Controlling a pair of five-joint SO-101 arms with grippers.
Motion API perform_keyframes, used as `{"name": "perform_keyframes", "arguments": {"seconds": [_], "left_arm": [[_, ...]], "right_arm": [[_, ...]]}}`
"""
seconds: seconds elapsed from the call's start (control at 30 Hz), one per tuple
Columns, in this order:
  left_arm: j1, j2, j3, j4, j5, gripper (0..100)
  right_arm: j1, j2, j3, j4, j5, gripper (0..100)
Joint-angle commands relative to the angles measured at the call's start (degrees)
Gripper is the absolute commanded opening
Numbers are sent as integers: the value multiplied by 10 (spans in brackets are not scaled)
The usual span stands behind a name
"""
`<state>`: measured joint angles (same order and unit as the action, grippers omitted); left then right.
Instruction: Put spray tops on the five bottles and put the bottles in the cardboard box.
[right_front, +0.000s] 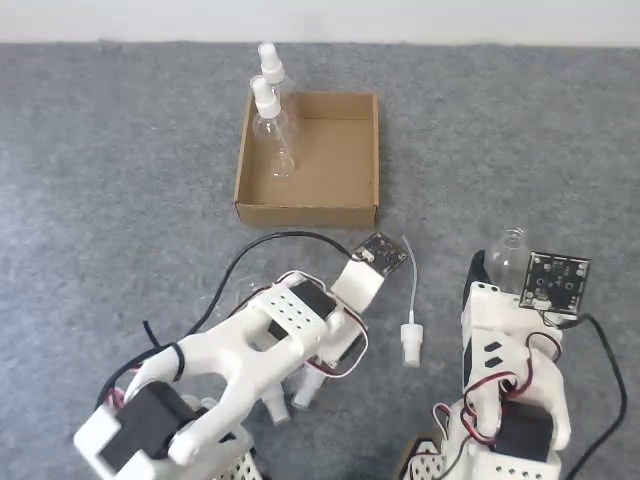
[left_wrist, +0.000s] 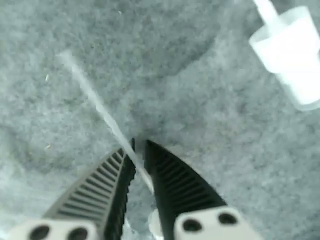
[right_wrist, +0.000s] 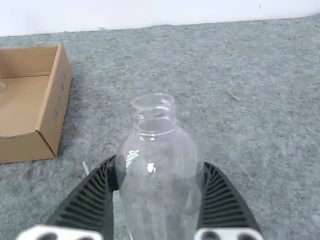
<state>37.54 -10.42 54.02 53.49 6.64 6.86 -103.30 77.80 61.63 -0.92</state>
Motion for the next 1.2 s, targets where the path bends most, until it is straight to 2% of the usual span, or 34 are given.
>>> {"name": "perform_keyframes", "arguments": {"seconds": [0.0, 0.33, 0.67, 0.9, 1.17], "left_arm": [[2, -4, -35, -11, 4, 12], [-3, -124, -22, 13, 5, 12], [-133, -217, -22, 21, 46, 11], [-197, -248, -22, 22, 76, 11], [-264, -313, 13, 19, 77, 11]], "right_arm": [[8, -6, -4, -15, -4, 58], [8, -6, -4, -15, -4, 58], [8, -6, -4, -14, -4, 58], [8, -6, -4, -14, -4, 58], [8, -6, -4, -14, -3, 58]]}}
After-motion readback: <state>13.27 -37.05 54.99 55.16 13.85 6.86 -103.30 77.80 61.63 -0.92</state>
